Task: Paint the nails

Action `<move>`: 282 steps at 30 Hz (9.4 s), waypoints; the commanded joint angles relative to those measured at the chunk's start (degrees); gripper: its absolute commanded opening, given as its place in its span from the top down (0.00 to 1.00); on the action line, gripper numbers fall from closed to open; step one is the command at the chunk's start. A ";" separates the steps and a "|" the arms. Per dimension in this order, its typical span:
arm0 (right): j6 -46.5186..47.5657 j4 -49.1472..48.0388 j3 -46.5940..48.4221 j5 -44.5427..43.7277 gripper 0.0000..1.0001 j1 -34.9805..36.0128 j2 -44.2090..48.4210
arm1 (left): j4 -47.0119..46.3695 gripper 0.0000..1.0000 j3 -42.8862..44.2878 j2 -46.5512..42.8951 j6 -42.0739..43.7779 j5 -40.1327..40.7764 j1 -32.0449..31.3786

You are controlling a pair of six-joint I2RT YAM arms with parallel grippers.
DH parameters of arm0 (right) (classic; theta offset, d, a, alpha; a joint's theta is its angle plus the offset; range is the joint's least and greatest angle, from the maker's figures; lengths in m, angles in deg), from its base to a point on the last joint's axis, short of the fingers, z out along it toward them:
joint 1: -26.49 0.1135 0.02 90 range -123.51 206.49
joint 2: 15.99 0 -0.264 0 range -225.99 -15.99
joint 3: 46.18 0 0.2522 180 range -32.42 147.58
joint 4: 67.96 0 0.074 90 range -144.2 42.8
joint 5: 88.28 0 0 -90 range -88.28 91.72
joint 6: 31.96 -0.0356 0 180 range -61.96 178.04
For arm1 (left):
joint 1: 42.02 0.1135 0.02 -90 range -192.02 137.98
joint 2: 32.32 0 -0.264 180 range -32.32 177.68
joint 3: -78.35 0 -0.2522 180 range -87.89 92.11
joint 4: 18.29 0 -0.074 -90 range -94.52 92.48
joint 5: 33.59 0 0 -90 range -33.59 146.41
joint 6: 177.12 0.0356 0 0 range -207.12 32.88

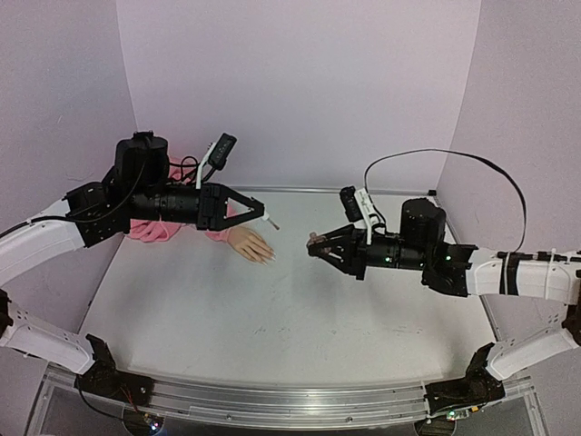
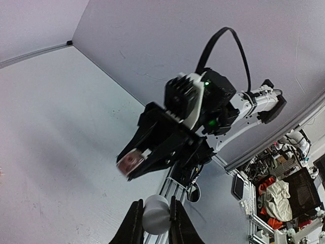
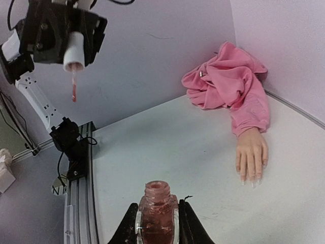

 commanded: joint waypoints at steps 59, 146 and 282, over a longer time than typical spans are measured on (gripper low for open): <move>1.43 -12.17 8.33 0.70 1.00 9.15 -9.82 | 9.69 1.00 7.51 0.67 6.47 7.63 -5.29; 4.05 -18.48 26.28 4.52 1.00 10.14 -15.13 | 15.70 1.00 4.49 14.30 14.81 -3.71 -6.73; 10.86 -30.19 3.95 -17.49 0.91 11.23 -45.50 | 2.46 0.21 -22.43 -17.57 -4.56 39.52 -5.54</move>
